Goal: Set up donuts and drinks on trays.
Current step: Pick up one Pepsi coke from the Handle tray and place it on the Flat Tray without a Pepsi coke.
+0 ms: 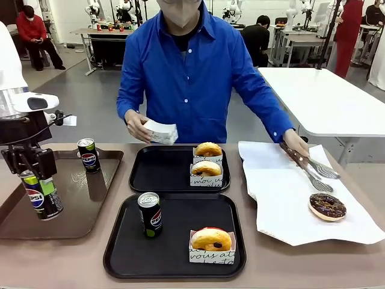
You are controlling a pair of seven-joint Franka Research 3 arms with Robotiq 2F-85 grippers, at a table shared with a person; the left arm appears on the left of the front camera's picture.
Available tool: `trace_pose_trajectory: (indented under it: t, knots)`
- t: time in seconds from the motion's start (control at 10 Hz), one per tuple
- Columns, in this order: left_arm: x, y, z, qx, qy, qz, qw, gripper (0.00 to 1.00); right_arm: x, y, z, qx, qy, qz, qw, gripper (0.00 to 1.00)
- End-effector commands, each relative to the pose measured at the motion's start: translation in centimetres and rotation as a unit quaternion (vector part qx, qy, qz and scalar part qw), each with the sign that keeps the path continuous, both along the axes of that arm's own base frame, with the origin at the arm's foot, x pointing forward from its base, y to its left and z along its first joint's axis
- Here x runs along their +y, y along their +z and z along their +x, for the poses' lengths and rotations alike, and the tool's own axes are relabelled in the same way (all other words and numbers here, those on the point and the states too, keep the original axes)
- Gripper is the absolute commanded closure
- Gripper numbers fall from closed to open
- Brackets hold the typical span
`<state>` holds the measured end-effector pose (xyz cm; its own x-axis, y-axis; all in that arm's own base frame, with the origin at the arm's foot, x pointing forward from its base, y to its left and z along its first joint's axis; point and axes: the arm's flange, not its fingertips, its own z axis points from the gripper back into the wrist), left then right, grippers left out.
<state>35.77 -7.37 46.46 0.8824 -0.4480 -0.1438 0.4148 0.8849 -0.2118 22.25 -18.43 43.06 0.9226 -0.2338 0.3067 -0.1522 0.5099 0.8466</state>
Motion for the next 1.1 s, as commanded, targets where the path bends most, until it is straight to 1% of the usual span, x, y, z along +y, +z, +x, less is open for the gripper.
trace_pose_trajectory:
  t: [0.0, 0.9, 1.0]
  knots:
    - [-0.1, 0.64, 0.2, -0.004, 0.011, -0.001, 1.0, 0.42, 0.0, -0.02, 0.04, -0.004, 0.003, 0.003, 1.0, 0.0]
    - [-0.1, 0.64, 0.2, -0.004, 0.011, -0.001, 1.0, 0.42, 0.0, -0.02, 0.04, -0.004, 0.003, 0.003, 1.0, 0.0]
    - [0.02, 0.05, 0.03, 0.0, 0.0, 0.0, 1.0, 0.42, 0.0, -0.02, 0.04, -0.004, 0.003, 0.003, 1.0, 0.0]
